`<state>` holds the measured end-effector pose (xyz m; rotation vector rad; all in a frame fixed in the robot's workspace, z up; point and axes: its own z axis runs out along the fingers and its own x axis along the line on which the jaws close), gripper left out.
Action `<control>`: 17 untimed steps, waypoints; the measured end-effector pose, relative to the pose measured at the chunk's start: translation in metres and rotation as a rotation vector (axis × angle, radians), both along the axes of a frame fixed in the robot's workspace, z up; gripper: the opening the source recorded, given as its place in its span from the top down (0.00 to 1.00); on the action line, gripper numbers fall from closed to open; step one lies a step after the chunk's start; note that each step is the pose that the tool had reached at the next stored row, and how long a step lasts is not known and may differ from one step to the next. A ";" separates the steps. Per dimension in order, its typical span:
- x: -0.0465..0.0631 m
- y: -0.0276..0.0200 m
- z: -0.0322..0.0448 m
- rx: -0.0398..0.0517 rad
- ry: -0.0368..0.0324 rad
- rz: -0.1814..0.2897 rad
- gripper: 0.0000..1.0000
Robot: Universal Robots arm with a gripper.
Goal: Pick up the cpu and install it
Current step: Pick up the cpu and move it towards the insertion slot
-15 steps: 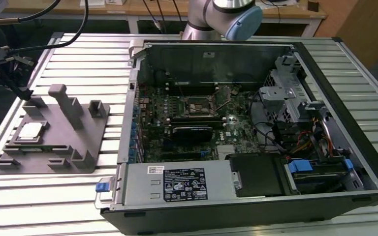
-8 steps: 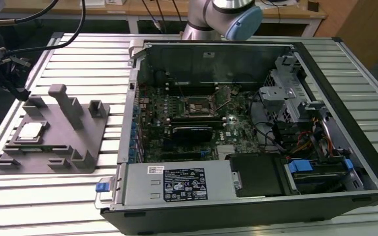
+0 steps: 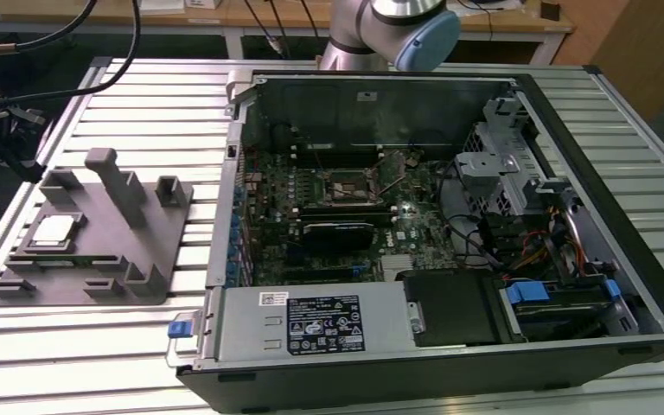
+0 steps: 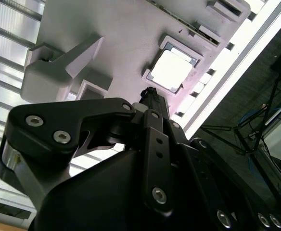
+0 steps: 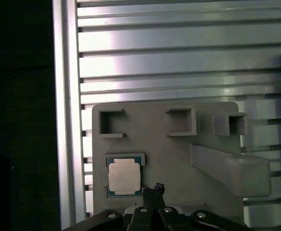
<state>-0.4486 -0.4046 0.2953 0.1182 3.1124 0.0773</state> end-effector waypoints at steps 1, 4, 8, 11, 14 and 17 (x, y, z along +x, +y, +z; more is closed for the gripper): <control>-0.001 0.0000 -0.0012 0.0001 -0.0001 0.000 0.89; -0.003 0.0000 -0.0047 0.0000 0.0000 0.000 0.89; -0.008 0.0000 -0.0092 0.0000 0.0000 0.000 0.89; -0.010 0.0000 -0.0128 0.0001 -0.0002 0.000 0.89; -0.012 -0.0001 -0.0164 0.0000 0.0000 0.000 0.89; -0.013 -0.0001 -0.0201 0.0000 0.0001 0.000 0.89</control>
